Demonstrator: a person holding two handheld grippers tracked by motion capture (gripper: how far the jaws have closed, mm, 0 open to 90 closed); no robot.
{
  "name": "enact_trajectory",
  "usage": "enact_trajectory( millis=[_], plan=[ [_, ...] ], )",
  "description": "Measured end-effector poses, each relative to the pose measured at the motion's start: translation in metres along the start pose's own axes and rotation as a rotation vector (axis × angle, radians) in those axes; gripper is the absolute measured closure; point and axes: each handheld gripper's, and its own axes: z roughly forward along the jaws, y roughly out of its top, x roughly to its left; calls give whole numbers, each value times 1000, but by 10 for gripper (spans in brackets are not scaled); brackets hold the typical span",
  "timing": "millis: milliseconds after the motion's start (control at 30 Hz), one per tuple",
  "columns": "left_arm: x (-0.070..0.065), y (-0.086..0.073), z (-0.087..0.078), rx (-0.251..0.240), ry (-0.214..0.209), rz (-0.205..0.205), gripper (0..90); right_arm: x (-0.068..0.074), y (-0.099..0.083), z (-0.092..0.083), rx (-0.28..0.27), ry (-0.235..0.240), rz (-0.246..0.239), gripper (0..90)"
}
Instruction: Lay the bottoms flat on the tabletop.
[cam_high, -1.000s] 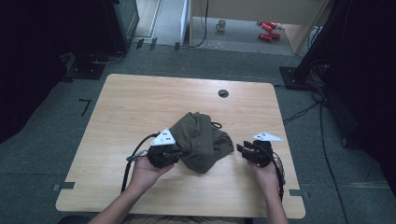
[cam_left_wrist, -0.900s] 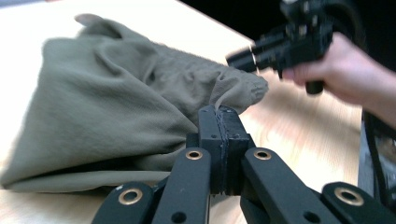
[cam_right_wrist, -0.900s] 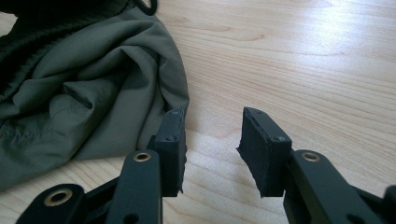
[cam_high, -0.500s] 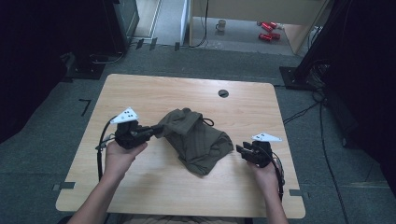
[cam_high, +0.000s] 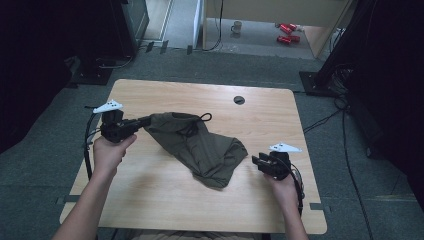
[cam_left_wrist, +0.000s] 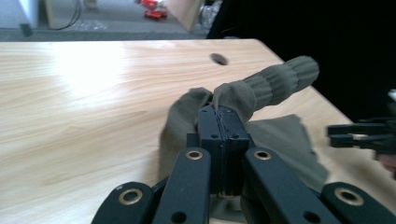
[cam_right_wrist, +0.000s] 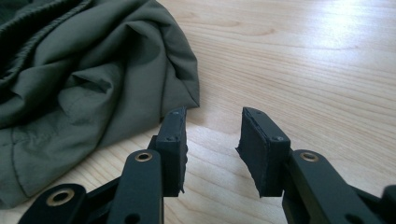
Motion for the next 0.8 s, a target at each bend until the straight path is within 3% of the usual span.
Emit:
enact_trajectory(
  millis=[33, 200, 333, 433, 500, 600, 667, 800],
  plan=[
    [10, 3, 5, 9, 24, -9, 900, 0, 0, 0, -14, 2, -13, 624],
    [32, 11, 18, 46, 77, -6, 900, 2, 0, 0, -13, 5, -16, 624],
    [44, 15, 24, 59, 96, -18, 900, 4, 1, 0, -15, 10, -27, 624],
    [61, 17, 33, 104, 134, -38, 900, 7, 2, 0, -16, 12, -35, 622],
    [65, 17, 35, 118, 138, -47, 897, 8, 2, 0, -17, 16, -40, 622],
    [71, 15, 34, 111, 169, -59, 704, 14, 3, 0, -20, 25, -57, 621],
    [73, 14, 31, 82, 171, -66, 661, 17, 4, -1, -24, 31, -64, 619],
    [69, 12, 27, 90, 191, -33, 598, 25, 7, -1, -32, 45, -80, 618]
  ],
)
